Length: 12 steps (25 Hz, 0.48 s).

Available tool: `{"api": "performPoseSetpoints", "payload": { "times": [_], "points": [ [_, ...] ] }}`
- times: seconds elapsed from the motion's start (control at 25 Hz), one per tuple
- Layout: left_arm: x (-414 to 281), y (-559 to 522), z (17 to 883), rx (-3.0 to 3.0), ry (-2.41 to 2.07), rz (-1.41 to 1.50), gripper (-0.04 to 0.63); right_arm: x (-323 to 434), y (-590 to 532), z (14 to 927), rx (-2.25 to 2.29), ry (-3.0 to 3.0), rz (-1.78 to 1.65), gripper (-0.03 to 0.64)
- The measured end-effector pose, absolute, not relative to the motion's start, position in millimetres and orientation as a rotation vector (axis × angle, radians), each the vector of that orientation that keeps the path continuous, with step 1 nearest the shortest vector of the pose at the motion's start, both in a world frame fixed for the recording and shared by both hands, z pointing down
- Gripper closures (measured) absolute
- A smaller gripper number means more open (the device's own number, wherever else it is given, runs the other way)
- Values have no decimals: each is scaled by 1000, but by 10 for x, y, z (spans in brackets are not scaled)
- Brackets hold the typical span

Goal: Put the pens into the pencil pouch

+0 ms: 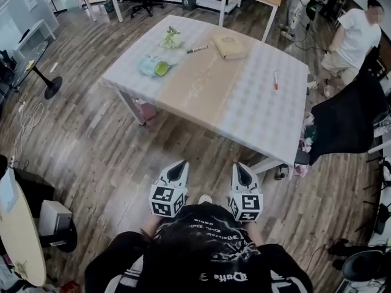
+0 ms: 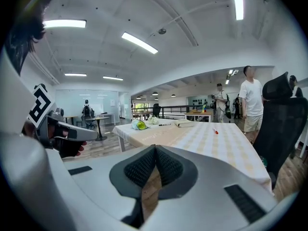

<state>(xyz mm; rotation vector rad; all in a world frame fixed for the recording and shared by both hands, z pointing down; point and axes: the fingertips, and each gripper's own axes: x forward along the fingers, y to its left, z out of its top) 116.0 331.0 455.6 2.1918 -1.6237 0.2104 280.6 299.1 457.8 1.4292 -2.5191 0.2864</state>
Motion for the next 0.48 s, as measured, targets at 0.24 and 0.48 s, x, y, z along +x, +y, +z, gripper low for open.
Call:
{"api": "performPoseSetpoints", "payload": {
  "times": [0.24, 0.48],
  "points": [
    [1506, 2916, 4626, 2175, -1619, 201, 575, 3162, 2605, 4661, 1429, -2515, 323, 607],
    [1640, 2629, 4761, 2155, -1587, 225, 575, 3302, 2359, 4749, 1427, -2507, 360, 607]
  ]
}}
